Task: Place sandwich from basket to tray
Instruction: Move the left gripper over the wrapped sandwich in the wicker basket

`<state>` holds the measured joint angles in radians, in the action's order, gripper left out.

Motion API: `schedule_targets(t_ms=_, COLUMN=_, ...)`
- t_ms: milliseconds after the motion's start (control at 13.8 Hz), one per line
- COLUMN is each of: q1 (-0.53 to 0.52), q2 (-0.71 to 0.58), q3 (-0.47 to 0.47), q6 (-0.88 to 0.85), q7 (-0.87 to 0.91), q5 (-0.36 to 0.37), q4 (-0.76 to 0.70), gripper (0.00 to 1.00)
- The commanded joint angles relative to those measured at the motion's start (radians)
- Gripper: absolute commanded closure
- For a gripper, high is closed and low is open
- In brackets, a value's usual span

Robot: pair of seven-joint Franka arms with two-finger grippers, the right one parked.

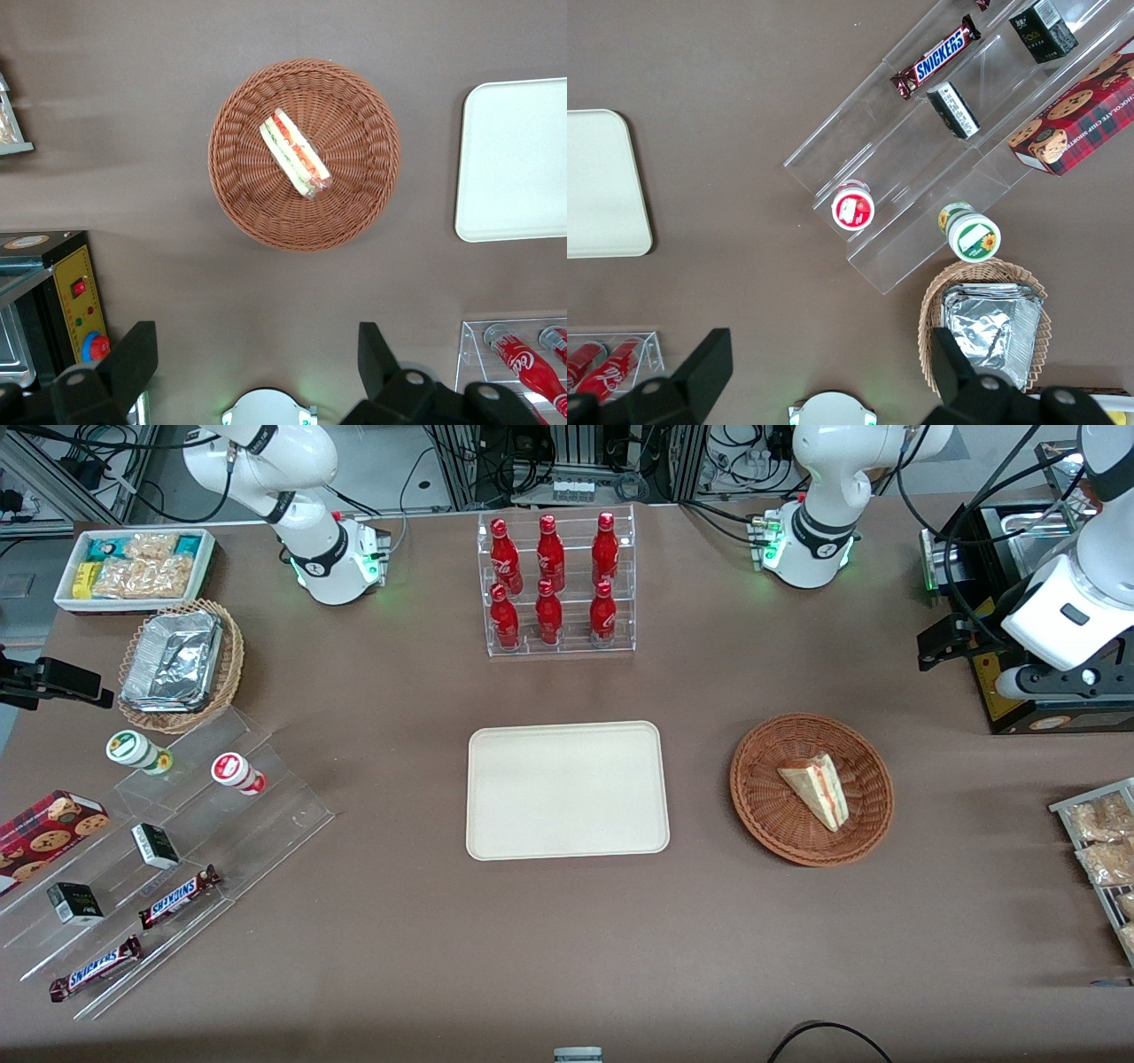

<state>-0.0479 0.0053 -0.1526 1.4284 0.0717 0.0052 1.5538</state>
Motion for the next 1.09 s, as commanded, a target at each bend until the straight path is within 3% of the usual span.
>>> schedule_targets(t_ms=0, q1=-0.003, q2=-0.005, q3=-0.008, q6=0.017, q7=-0.009, q5=-0.011, q4=0.009, gripper=0.0)
schedule_targets(t_ms=434, q1=0.0, q2=0.053, q3=-0.015, q6=0.105, q7=0.008, q5=-0.017, q4=0.087, gripper=0.0)
schedule_targets(t_ms=1013, q1=0.019, q2=0.021, q3=-0.016, q6=0.55, q7=0.013, q5=-0.017, q4=0.461, gripper=0.0)
